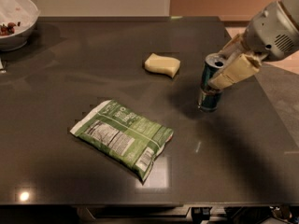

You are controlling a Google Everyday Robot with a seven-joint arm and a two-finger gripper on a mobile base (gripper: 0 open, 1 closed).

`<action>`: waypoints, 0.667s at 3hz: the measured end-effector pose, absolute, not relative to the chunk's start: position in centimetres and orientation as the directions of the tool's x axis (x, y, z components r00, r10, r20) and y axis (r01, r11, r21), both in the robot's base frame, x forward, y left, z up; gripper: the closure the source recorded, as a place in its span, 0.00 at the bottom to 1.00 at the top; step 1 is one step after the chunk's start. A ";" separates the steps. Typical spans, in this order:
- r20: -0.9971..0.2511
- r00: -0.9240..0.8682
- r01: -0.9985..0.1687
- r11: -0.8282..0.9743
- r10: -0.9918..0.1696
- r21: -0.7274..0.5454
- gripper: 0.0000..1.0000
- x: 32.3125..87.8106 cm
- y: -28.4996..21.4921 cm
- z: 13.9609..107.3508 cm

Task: Pick redbull can

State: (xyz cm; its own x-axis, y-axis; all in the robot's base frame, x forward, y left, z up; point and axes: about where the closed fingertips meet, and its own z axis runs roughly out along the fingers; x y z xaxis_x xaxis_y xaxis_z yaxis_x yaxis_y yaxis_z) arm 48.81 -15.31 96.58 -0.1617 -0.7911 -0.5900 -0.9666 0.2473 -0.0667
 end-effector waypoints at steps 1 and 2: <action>-0.605 -0.127 -0.967 0.235 -0.786 -0.102 1.00 49.1 -15.2 99.4; -0.608 -0.090 -0.963 0.225 -0.789 -0.149 1.00 49.9 -15.7 102.2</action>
Offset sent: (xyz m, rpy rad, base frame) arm 0.0109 -0.0090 0.0702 0.0127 -0.0982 0.0226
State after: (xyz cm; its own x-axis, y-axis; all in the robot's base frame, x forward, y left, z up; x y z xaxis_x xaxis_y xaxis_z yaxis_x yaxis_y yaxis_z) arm 49.87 -15.69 102.22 -0.0900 -0.7890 -0.6078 -0.9628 0.2249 -0.1495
